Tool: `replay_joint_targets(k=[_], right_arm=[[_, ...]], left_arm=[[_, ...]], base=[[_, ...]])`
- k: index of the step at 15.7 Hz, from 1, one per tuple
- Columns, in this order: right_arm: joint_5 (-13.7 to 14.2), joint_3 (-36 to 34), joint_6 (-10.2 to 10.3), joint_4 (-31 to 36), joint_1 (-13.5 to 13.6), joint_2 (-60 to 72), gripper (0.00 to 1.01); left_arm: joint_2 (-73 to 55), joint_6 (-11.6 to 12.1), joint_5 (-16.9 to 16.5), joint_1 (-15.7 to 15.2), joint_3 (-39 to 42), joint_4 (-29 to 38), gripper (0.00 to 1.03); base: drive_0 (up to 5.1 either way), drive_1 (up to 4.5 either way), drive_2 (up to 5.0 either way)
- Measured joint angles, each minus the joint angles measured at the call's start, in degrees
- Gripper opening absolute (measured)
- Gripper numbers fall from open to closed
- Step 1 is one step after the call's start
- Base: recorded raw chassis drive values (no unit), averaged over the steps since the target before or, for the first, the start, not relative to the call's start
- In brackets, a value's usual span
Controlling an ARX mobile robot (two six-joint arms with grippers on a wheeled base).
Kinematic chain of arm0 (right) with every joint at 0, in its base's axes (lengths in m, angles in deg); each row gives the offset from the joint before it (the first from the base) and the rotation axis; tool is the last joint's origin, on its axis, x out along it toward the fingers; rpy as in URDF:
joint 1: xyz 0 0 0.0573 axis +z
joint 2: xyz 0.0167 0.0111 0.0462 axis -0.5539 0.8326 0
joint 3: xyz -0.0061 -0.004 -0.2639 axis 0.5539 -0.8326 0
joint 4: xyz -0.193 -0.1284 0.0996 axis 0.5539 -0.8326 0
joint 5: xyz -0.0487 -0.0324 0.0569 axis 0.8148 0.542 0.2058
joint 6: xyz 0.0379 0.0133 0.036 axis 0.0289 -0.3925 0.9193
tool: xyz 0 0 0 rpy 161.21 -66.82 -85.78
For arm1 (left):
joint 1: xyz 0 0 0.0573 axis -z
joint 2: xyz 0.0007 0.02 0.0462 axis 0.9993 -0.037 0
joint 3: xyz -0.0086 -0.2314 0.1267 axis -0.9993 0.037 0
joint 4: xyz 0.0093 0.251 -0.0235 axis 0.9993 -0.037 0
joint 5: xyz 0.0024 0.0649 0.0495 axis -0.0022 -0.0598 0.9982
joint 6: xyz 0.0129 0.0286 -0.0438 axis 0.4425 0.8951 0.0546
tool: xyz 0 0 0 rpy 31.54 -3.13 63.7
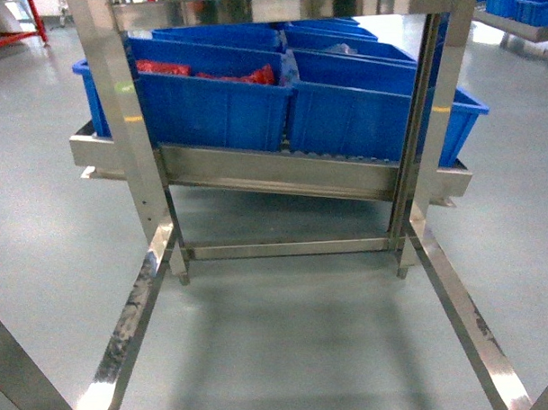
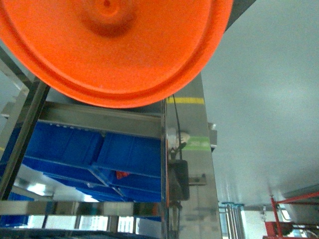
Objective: Pick capacitor and pack into box
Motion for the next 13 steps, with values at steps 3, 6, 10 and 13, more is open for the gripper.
replay_joint_targets(k=[3, 6, 10, 13], right_arm=[[0.07, 0.0, 0.04, -0.09, 0.0, 0.0, 0.98], [0.04, 0.0, 0.04, -0.07, 0.0, 0.0, 0.98], [0.02, 0.0, 0.04, -0.07, 0.0, 0.0, 0.98], [0.04, 0.0, 0.04, -0.02, 0.0, 0.0, 0.98]], left_arm=[[0.0, 0.04, 0.09, 0.0, 0.0, -0.04, 0.43], [0.0, 0.02, 0.0, 0.0, 0.0, -0.04, 0.43], [0.0, 0.02, 0.02, 0.0, 0.0, -0.02, 0.43], [0.0, 0.02, 0.0, 0.0, 0.0, -0.04, 0.43]], base=[[0.0, 0.0, 0.0], [0.0, 0.0, 0.0], [0.0, 0.0, 0.0], [-1.1, 0.57, 0.6]])
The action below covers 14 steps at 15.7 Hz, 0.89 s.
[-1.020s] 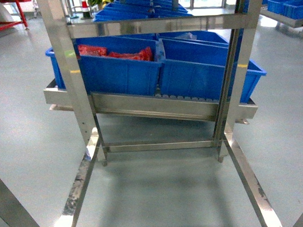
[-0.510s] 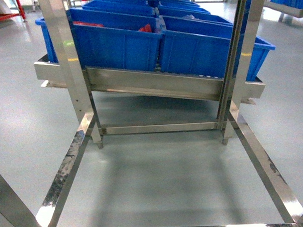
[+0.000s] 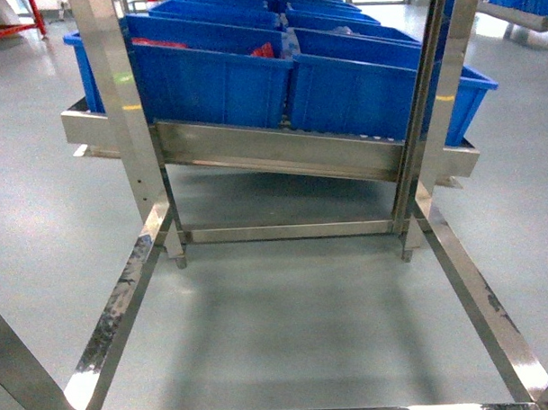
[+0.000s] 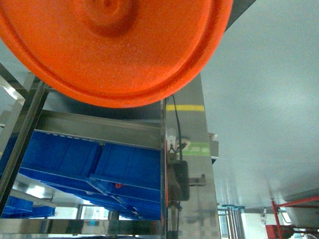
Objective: Pick capacitor and pack into box
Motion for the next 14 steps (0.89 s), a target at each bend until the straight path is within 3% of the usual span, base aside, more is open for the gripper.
replay_joint_targets(k=[14], right_arm=[[0.02, 0.0, 0.0, 0.07, 0.0, 0.0, 0.98]], left_arm=[[0.0, 0.02, -0.02, 0.0, 0.0, 0.09, 0.43]], base=[[-4.9, 2.49, 2.5]])
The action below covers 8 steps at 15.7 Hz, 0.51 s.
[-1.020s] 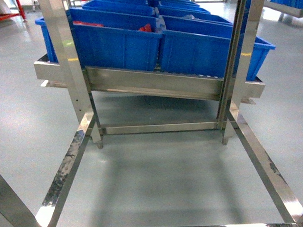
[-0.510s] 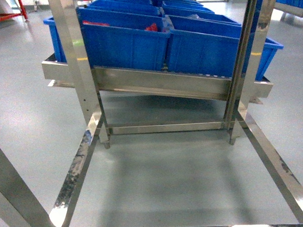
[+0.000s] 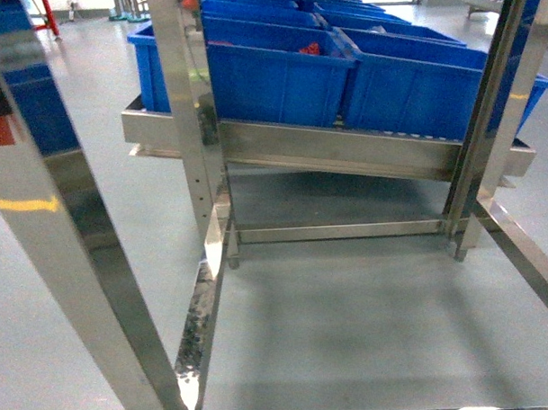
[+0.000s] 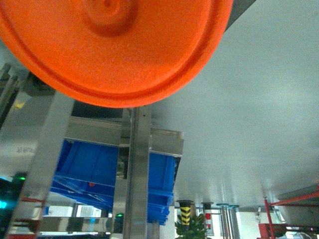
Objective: Pick capacitor and pack into box
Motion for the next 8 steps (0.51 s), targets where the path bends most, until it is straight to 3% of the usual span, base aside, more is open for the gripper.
replay_joint_targets(k=[8], right_arm=[[-0.02, 0.0, 0.0, -0.17, 0.0, 0.0, 0.98]], left_arm=[[0.0, 0.0, 0.02, 0.02, 0.0, -0.02, 0.43]], base=[[-5.0, 2.4, 2.4]])
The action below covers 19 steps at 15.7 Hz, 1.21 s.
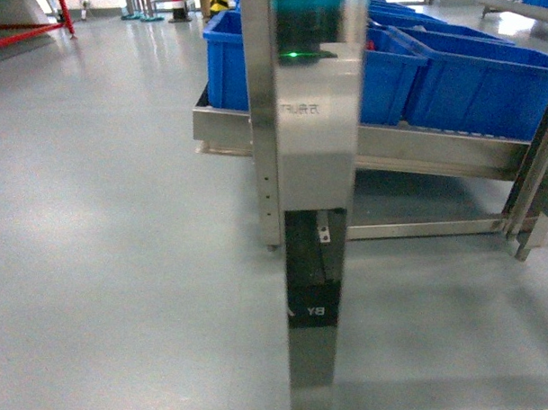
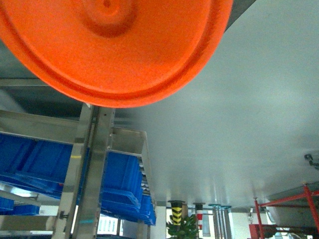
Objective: Pick capacitor and pack into box
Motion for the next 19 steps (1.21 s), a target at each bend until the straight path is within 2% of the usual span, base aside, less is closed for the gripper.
replay_joint_targets(k=[19], right_arm=[[-0.02, 0.0, 0.0, 0.04, 0.0, 0.02, 0.98]], left_arm=[[0.0, 0.0, -0.04, 0.0, 0.0, 0.02, 0.43]], base=[[-4.9, 2.42, 2.4]])
